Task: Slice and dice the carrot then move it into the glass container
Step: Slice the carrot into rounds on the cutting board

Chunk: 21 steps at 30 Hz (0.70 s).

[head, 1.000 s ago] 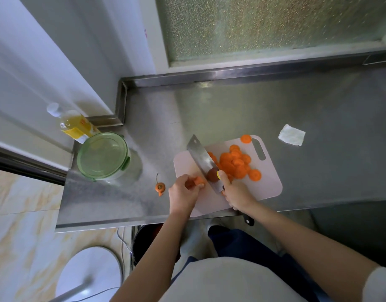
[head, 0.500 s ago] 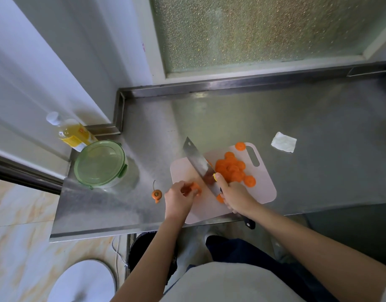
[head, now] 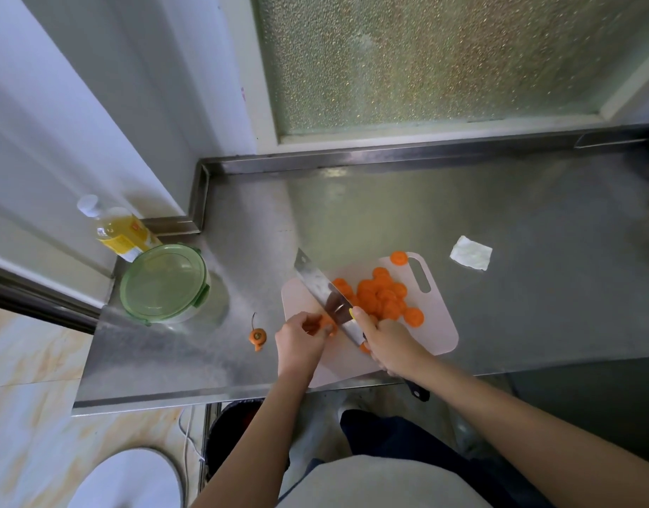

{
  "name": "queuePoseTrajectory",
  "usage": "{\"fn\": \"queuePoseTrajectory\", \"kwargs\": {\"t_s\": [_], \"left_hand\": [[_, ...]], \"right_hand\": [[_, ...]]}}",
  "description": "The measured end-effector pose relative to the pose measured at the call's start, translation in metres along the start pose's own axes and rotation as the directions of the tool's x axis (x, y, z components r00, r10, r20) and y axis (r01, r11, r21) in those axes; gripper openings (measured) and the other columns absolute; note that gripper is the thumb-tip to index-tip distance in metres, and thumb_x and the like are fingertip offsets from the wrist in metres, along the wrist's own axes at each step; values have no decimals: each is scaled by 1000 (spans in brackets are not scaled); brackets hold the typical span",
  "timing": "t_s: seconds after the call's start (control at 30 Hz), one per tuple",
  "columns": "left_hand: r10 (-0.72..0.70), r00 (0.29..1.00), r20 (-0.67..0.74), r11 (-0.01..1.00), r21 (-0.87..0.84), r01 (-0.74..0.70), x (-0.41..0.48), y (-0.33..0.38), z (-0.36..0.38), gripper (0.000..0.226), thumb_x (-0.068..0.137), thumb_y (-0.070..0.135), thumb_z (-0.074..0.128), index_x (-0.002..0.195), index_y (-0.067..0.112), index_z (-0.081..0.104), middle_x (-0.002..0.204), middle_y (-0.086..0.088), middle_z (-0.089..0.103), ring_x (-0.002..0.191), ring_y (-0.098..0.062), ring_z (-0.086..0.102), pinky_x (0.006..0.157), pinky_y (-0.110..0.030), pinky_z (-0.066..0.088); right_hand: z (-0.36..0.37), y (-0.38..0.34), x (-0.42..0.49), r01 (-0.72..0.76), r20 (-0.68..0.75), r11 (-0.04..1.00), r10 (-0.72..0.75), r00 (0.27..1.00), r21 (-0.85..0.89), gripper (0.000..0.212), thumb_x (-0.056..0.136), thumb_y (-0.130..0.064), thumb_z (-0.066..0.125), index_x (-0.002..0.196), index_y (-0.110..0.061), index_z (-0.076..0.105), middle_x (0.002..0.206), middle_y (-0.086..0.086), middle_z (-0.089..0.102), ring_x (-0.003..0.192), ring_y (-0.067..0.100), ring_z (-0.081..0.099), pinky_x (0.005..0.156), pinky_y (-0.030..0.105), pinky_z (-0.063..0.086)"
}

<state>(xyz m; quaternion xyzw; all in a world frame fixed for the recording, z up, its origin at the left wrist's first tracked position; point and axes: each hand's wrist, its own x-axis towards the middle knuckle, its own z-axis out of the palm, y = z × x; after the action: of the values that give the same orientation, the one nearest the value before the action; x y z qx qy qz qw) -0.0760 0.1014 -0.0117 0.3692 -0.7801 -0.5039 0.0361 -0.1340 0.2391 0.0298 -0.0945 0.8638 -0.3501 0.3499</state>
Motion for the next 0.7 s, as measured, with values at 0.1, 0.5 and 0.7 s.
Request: {"fn": "queuePoseTrajectory", "kwargs": {"t_s": [0.1, 0.5, 0.7], "left_hand": [[17, 1000, -17, 1000, 22, -16, -1, 0, 1, 12, 76, 15, 75, 87, 15, 71, 84, 4, 68, 82, -11, 62, 79, -24, 51], [67, 998, -5, 994, 90, -67, -1, 5, -2, 10, 78, 14, 72, 88, 11, 71, 81, 5, 63, 77, -9, 58, 72, -14, 41], [86, 996, 19, 993, 84, -88, 0, 2, -4, 9, 78, 16, 73, 87, 12, 71, 82, 4, 66, 77, -7, 59, 74, -16, 45]], "right_hand": [[3, 1, -2, -23, 0, 1000, 23, 1000, 7, 65, 97, -56, 27, 47, -16, 34, 40, -6, 34, 27, 5, 34, 39, 15, 24], [11, -3, -11, 21, -69, 995, -28, 997, -96, 62, 99, -49, 26, 51, -13, 38, 49, 1, 41, 48, 11, 43, 50, 19, 31], [18, -5, -11, 8, -100, 993, -20, 995, -120, 60, 99, -49, 29, 52, -13, 42, 51, 0, 45, 52, 11, 47, 51, 18, 33]]}}
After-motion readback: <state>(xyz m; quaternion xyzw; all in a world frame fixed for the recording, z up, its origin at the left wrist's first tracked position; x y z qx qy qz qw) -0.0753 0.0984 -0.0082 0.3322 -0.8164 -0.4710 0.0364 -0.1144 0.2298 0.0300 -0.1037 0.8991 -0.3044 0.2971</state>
